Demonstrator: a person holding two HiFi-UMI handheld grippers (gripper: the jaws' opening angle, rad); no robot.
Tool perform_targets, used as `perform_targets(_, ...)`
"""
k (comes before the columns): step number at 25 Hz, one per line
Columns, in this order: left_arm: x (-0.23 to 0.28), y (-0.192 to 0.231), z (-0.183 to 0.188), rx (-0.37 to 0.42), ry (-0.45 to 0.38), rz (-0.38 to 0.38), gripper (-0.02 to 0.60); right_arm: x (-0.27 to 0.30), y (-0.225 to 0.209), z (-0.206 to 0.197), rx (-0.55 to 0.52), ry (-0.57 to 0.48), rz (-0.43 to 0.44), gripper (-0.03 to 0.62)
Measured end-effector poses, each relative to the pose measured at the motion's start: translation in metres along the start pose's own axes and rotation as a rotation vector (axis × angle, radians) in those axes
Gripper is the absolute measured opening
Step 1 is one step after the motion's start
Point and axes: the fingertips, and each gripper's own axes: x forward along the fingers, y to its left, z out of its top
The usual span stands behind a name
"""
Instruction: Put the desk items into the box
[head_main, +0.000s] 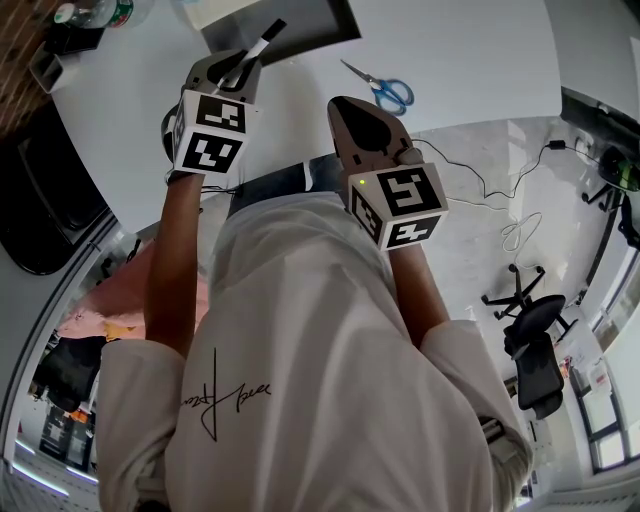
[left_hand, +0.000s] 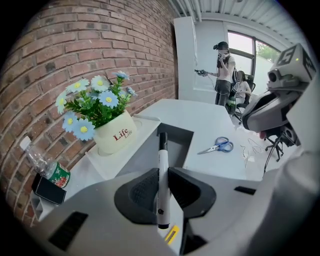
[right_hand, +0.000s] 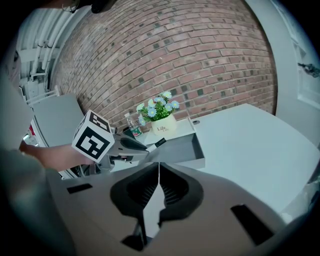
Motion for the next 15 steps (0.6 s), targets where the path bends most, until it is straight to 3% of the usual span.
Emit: perform_targets(15, 0.018, 0.004, 0.005, 0.021, 0.004, -0.031, 0.071, 0.0, -0.008, -0.003, 0.027, 0.008, -0.032, 0.028)
